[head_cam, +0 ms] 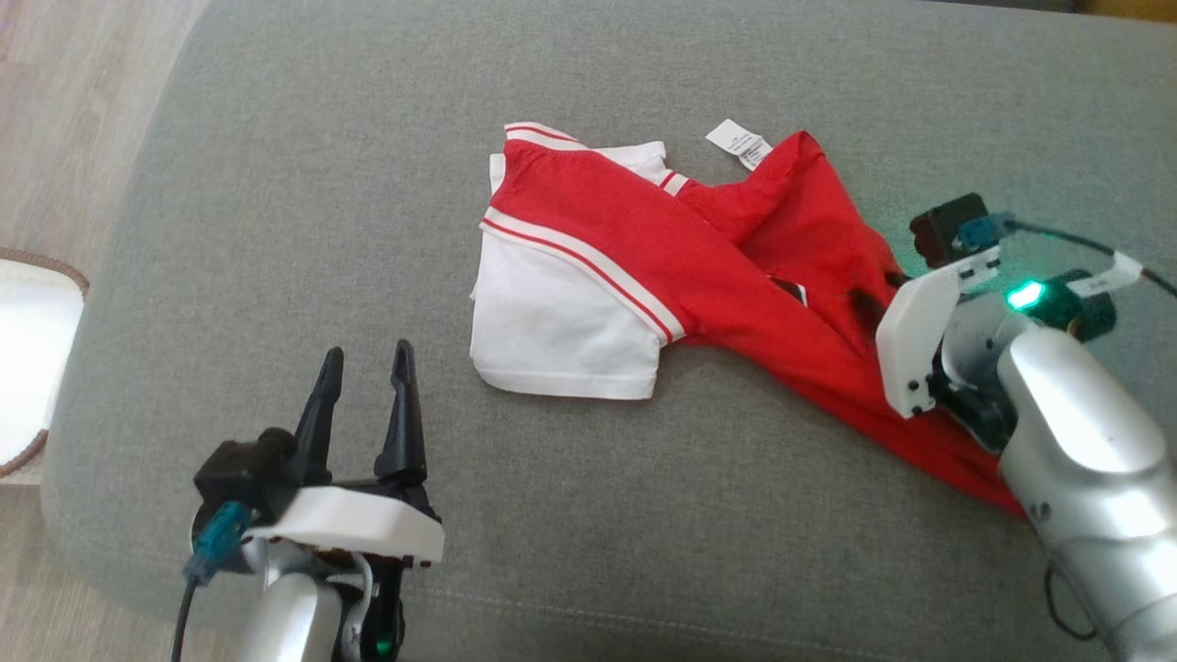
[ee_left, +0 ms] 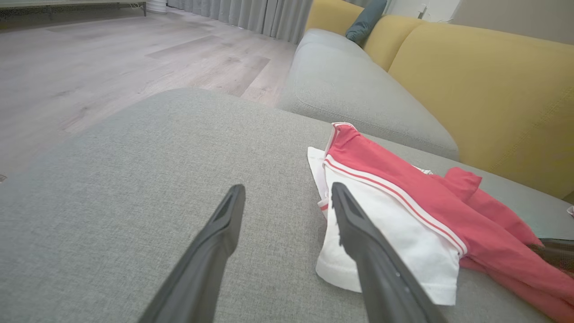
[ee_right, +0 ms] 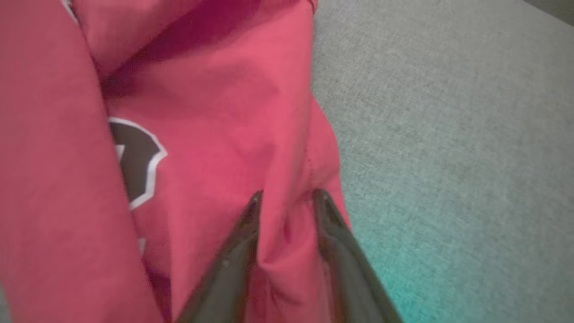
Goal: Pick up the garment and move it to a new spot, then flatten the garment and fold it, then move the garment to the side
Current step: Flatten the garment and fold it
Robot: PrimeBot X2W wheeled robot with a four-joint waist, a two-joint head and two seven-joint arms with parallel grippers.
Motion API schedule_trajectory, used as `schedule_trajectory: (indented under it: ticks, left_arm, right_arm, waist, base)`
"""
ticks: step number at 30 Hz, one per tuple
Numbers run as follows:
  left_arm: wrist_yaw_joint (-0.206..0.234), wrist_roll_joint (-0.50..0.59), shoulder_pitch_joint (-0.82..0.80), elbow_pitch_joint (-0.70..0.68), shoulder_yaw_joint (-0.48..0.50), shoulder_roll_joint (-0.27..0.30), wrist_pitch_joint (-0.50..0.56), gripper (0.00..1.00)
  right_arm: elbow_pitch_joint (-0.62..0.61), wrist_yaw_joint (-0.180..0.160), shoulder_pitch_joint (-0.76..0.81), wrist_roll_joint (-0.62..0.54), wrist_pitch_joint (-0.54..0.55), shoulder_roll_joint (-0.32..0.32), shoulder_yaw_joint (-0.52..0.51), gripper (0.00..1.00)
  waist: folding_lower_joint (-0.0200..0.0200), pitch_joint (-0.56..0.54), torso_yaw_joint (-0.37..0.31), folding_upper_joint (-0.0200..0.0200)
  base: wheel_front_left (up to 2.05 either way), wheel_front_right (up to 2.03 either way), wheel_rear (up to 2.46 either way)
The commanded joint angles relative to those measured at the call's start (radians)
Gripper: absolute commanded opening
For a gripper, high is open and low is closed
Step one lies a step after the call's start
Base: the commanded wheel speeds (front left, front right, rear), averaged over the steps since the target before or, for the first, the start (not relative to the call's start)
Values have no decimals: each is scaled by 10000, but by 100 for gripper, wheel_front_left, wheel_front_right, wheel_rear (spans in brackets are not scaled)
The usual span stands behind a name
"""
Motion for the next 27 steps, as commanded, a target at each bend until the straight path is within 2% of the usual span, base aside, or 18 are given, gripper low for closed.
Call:
schedule_trajectory:
  ticks: [1, 6, 11, 16, 22, 23, 24, 25, 27]
  left_arm:
    - [27, -73, -404, -375, 257, 20, -61, 100]
    - [45, -55, -391, -417, 307, 20, -61, 100]
    - [32, -21, -392, -427, 287, 20, -61, 100]
    - [1, 14, -405, -398, 215, 20, -61, 100]
    - [-50, 53, -505, -315, 128, 20, -61, 100]
    - [-52, 60, -516, -304, 116, 20, -61, 100]
    - [-55, 66, -521, -291, 110, 20, -61, 100]
    - [-57, 71, -525, -280, 106, 20, -61, 100]
    - [-57, 74, -529, -269, 105, 20, -61, 100]
  right_arm:
    - [36, 65, -205, 62, -44, -184, 154, 0]
    - [796, 65, -995, -435, -1117, -405, -576, 0]
    - [1610, 65, -1964, -1785, -2499, -522, -2453, 0]
    - [2167, 65, -2596, -3381, -3422, -319, -4491, 0]
    - [2554, 65, -2828, -5055, -3950, 202, -6181, 1]
    - [2582, 65, -2828, -5308, -4056, 285, -6475, 36]
    - [2591, 65, -2823, -5532, -4172, 378, -6791, 87]
    - [2565, 65, -2806, -5730, -4354, 485, -7128, 100]
    - [2559, 65, -2785, -5964, -4483, 590, -7408, 100]
  waist:
    - [0, 16, 15, 0]
    - [0, 65, -27, 0]
    - [0, 100, -82, 0]
    - [0, 156, -58, 0]
    - [0, 240, 57, 0]
    - [0, 244, 76, 0]
    - [0, 243, 89, 0]
    - [0, 242, 99, 0]
    - [0, 235, 105, 0]
  base:
    - [0, 0, 0]
    - [0, 0, 0]
    - [0, 0, 0]
    - [0, 0, 0]
    - [0, 0, 0]
    - [0, 0, 0]
    - [0, 0, 0]
    - [0, 0, 0]
    - [0, 0, 0]
